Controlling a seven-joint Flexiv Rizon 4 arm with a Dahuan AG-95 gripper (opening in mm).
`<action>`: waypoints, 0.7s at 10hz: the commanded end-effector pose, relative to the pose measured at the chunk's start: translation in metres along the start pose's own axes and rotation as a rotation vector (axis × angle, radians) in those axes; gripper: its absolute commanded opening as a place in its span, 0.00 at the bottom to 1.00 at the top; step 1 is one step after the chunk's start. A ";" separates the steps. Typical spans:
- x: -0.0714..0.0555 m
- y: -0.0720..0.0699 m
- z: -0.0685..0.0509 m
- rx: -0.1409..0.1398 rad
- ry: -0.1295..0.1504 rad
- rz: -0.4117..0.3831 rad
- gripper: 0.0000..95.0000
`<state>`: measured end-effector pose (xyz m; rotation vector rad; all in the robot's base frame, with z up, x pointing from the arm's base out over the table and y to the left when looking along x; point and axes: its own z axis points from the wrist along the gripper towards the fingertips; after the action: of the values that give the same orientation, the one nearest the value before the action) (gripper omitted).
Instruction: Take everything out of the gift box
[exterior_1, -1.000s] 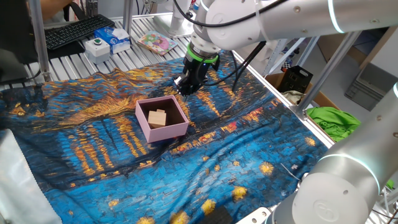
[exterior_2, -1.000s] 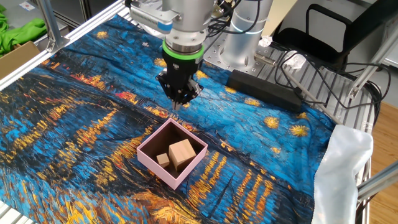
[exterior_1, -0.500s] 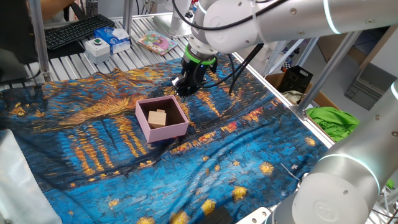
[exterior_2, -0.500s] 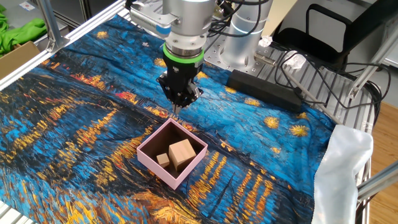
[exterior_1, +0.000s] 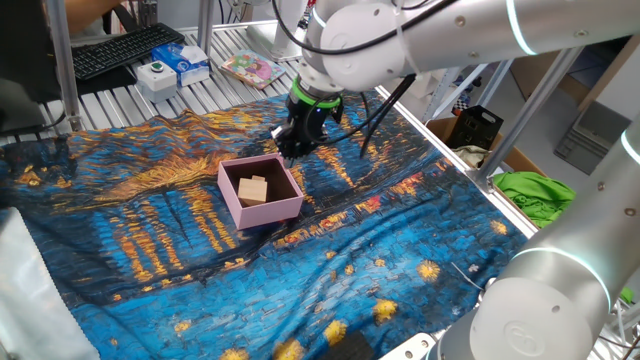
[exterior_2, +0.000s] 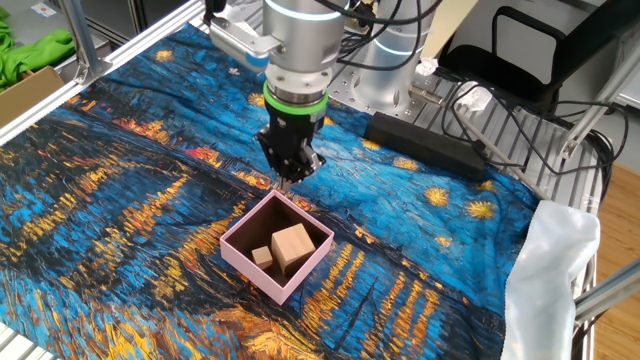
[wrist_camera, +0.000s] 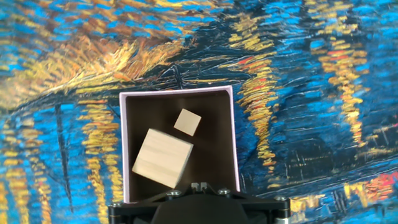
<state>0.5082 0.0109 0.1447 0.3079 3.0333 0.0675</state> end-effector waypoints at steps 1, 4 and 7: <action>0.000 0.004 0.005 0.000 0.002 0.035 0.00; -0.003 0.010 0.013 -0.001 0.004 0.055 0.00; -0.008 0.018 0.022 -0.001 0.003 0.069 0.00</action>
<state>0.5224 0.0302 0.1235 0.4136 3.0261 0.0756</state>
